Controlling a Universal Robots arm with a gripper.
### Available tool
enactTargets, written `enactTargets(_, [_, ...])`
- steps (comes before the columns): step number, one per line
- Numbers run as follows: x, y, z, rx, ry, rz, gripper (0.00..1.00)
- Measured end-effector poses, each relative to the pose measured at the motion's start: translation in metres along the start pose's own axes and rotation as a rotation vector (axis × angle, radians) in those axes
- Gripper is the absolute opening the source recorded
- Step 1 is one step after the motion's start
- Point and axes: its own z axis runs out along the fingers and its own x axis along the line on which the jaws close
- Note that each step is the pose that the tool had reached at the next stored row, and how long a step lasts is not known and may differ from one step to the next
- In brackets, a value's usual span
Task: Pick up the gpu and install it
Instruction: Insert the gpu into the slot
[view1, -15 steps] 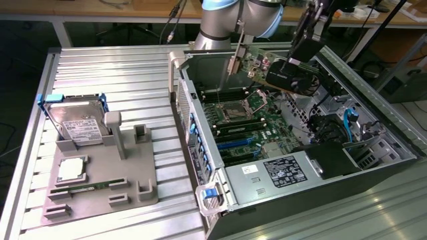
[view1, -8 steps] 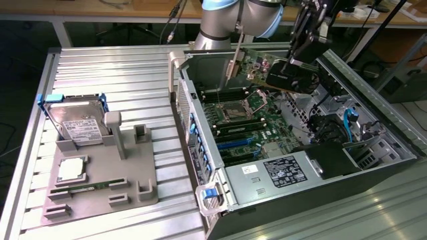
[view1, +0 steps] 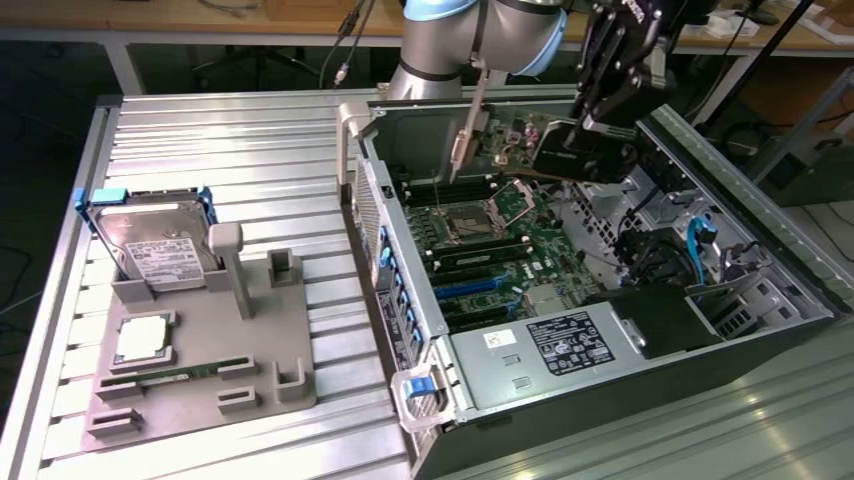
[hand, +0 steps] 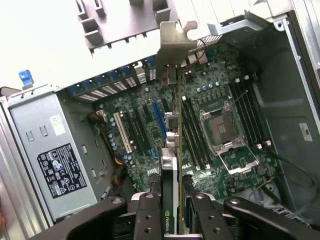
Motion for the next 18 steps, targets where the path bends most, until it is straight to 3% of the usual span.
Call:
enactTargets(13, [0.0000,0.0000,0.0000,-0.0034,0.0123,-0.279,0.27])
enactTargets(18, [0.0000,0.0000,0.0000,-0.0042,0.0153,-0.345,0.27])
